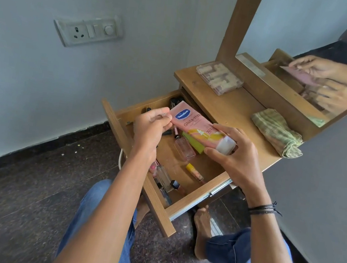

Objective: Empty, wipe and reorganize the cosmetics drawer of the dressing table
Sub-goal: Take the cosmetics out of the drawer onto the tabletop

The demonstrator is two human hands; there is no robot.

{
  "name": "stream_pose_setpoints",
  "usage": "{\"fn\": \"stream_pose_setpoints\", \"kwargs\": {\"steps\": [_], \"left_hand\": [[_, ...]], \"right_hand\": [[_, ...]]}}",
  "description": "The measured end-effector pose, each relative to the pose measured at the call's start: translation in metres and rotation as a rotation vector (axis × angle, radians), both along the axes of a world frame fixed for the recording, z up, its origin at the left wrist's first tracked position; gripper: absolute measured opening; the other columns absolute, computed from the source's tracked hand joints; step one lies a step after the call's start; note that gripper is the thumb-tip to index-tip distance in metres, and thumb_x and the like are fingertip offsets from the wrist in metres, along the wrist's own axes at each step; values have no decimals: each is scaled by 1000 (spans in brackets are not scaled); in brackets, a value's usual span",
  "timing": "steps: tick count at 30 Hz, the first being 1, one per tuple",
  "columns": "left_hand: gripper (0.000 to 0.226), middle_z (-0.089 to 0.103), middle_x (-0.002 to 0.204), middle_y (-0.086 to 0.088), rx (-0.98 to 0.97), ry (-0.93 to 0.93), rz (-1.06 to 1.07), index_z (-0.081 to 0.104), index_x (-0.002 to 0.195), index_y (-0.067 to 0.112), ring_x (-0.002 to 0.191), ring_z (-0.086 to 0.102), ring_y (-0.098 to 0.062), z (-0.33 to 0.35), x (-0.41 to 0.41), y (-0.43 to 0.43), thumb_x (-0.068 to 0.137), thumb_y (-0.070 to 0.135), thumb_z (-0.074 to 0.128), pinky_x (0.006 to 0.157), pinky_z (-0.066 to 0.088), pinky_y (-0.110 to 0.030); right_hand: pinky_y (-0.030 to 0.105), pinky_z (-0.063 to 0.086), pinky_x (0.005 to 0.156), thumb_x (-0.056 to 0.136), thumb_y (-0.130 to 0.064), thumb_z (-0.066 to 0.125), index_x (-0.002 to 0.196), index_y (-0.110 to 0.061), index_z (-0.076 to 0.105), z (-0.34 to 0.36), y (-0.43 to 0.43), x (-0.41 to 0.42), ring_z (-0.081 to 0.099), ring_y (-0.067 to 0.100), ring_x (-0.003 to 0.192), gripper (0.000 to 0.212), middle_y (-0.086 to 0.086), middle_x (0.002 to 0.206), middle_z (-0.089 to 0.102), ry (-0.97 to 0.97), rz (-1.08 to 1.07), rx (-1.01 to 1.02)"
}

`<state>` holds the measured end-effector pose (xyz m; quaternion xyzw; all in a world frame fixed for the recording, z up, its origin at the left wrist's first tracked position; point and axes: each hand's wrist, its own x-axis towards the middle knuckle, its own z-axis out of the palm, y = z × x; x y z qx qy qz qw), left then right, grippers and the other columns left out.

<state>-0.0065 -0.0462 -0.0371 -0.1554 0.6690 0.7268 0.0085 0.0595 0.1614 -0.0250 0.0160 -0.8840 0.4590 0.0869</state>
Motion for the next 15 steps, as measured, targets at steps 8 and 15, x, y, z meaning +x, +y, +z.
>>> {"fn": "stream_pose_setpoints", "kwargs": {"steps": [8,15], "left_hand": [[58,71,111,12,120,124,-99,47,148,12,102,68,4,9,-1,17,93,1,66,83,54,-16],[59,66,118,16,59,162,-142,48,147,16,101,66,9,3,-5,23,93,5,68,82,51,-13]], "right_hand": [[25,55,86,73,-13,88,120,-32,70,13,15,-37,64,1,105,54,-16,115,69,92,-101,-178],[45,58,92,69,-10,90,124,-20,65,18,25,-76,68,27,109,62,8,120,70,160,-127,-558]]}}
